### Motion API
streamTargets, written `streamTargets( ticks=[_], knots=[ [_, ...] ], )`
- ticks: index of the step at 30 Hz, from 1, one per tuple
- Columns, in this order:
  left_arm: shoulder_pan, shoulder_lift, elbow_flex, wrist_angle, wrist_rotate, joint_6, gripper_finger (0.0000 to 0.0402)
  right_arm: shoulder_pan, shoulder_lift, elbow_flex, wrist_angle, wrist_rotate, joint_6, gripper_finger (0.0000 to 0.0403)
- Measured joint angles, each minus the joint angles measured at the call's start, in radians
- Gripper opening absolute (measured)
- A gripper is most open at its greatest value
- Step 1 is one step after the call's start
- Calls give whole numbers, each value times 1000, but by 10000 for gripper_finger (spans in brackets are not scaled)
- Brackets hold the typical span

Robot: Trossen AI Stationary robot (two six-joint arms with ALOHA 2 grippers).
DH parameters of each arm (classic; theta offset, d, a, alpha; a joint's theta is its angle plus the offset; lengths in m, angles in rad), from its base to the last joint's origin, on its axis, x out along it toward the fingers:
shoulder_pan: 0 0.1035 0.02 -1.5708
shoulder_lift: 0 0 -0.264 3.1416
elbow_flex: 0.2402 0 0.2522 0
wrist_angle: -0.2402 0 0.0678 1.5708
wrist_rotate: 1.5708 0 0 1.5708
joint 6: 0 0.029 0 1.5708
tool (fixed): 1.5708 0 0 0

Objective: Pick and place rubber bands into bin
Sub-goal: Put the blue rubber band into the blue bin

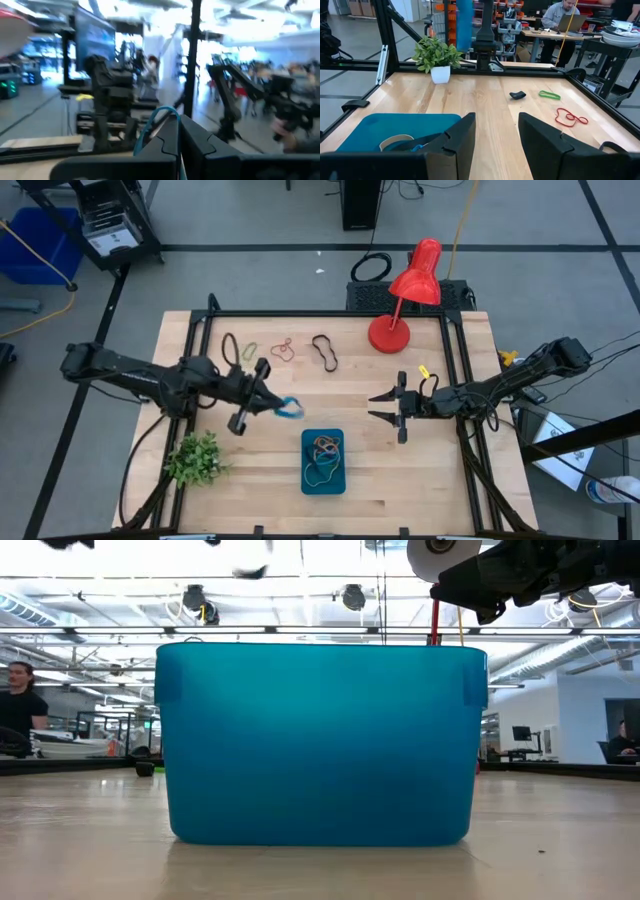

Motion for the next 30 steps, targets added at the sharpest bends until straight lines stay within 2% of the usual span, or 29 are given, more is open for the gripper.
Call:
streamTargets(
  ticks=[5, 10, 15, 30],
  knots=[
    [-90, 97, 165, -234, -51, 86, 5, 0, 0, 0, 0, 0, 0, 146],
    [-158, 236, 276, -316, -64, 140, 7, 0, 0, 0, 0, 0, 0, 146],
    [-188, 374, 319, -318, -66, 144, 9, 0, 0, 0, 0, 0, 13, 146],
    [-193, 734, 321, -252, -66, -20, 14, 0, 0, 0, 0, -3, 26, 146]
  ],
)
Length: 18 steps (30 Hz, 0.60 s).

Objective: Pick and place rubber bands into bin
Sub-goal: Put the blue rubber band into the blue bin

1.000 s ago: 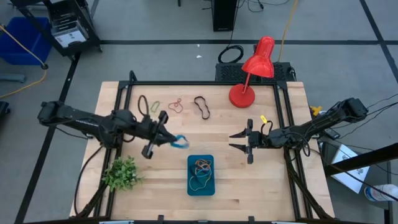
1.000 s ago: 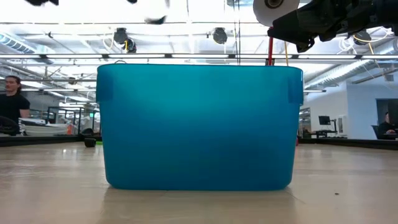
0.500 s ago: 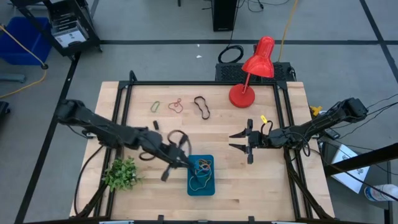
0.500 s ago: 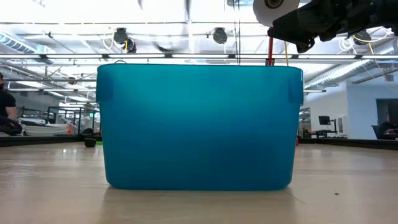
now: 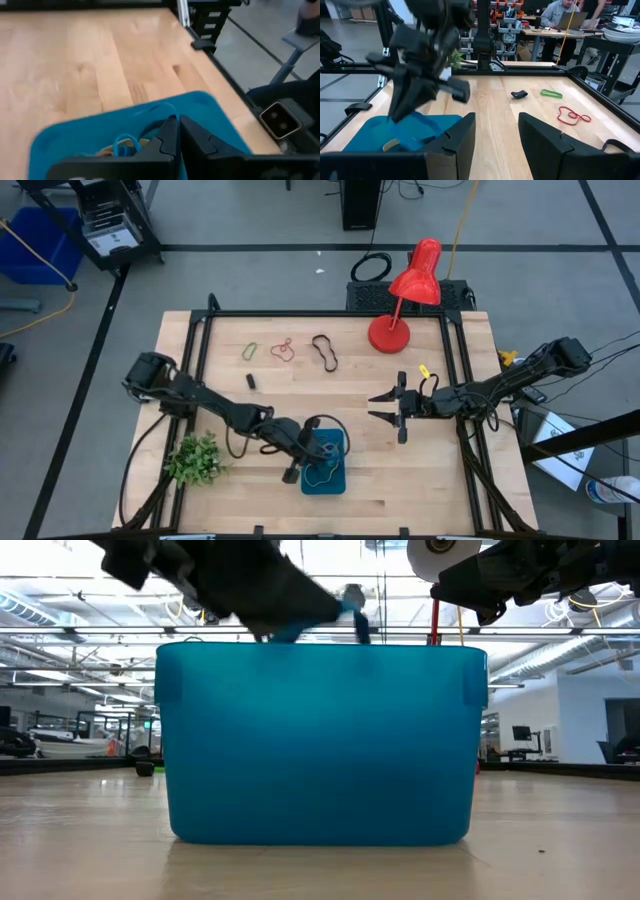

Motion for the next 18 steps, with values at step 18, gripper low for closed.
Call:
streamTargets(
  ticks=[18],
  knots=[
    [14, 98, 0, 43, 6, -79, 6, 0, 0, 0, -1, 0, 0, 146]
  ],
)
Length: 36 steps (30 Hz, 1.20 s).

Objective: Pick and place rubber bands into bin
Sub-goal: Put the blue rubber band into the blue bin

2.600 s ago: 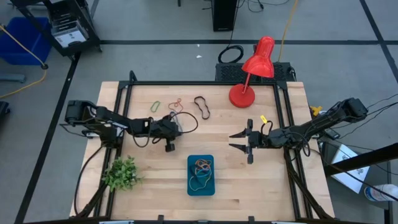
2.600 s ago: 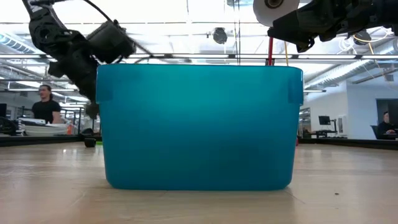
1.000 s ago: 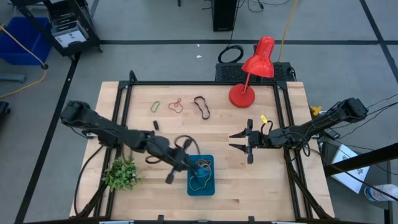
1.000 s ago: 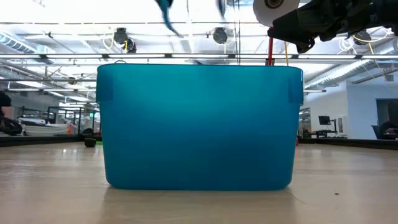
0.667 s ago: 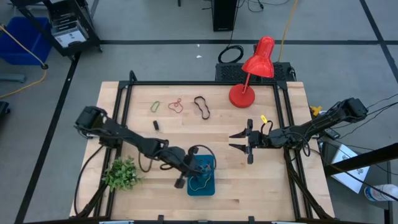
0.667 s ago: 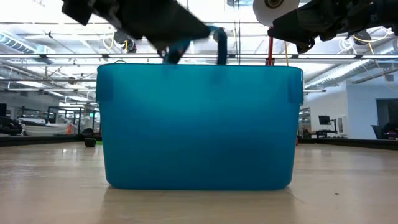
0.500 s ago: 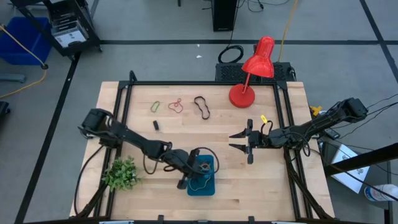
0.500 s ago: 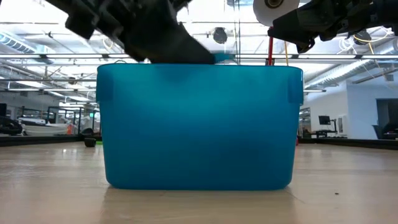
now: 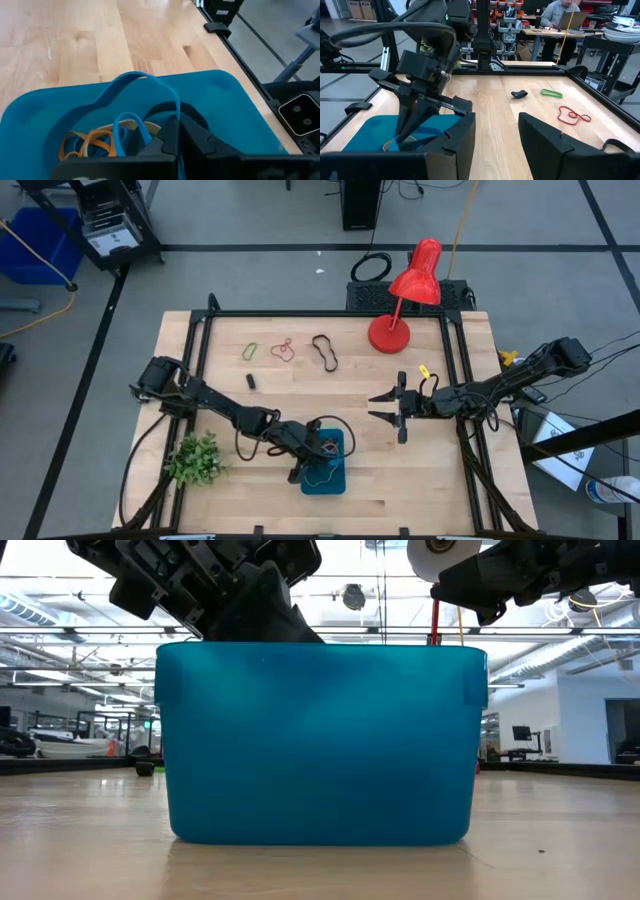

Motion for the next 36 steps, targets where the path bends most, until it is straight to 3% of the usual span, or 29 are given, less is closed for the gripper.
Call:
streamTargets(
  ticks=[12, 36],
  knots=[
    [0, 0, 0, -2, 0, -3, 64, 0, 0, 0, -6, 0, 0, 146],
    [8, 0, 0, -3, 51, -24, 68, 0, 0, 0, -7, 0, 0, 146]
  ],
)
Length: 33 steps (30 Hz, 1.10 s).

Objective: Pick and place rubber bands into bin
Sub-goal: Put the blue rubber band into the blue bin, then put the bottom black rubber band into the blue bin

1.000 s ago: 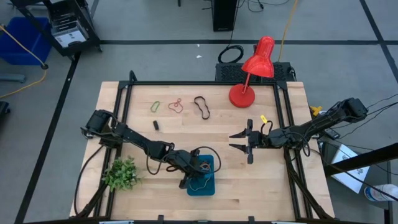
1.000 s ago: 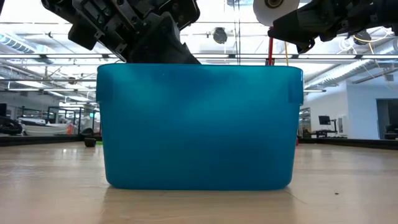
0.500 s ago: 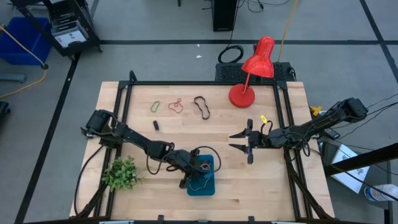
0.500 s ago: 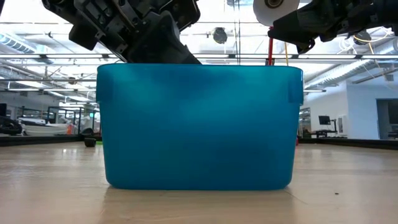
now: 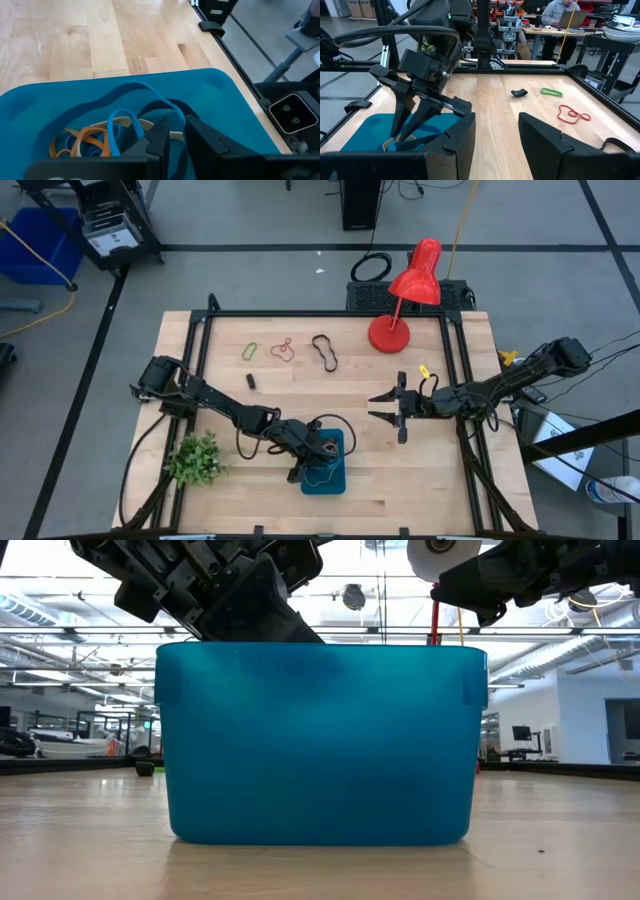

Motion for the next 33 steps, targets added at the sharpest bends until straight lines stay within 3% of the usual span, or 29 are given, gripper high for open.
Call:
streamTargets(
  ticks=[8, 16, 22, 30, 33],
  knots=[
    [0, 0, 0, 0, -3, 22, 74, 0, 0, 0, 0, 0, 0, 146],
    [4, -13, -1, -24, -1, 41, 175, 0, 0, 0, -1, 0, 0, 146],
    [39, -214, -1, -238, 26, 75, 223, 0, 0, 1, -10, 0, 0, 146],
    [63, -530, 0, -516, 24, 115, 232, 0, 0, 1, -21, 0, 0, 146],
    [64, -605, 0, -616, -71, 164, 232, 0, 0, 1, -22, 0, 0, 146]
  ],
)
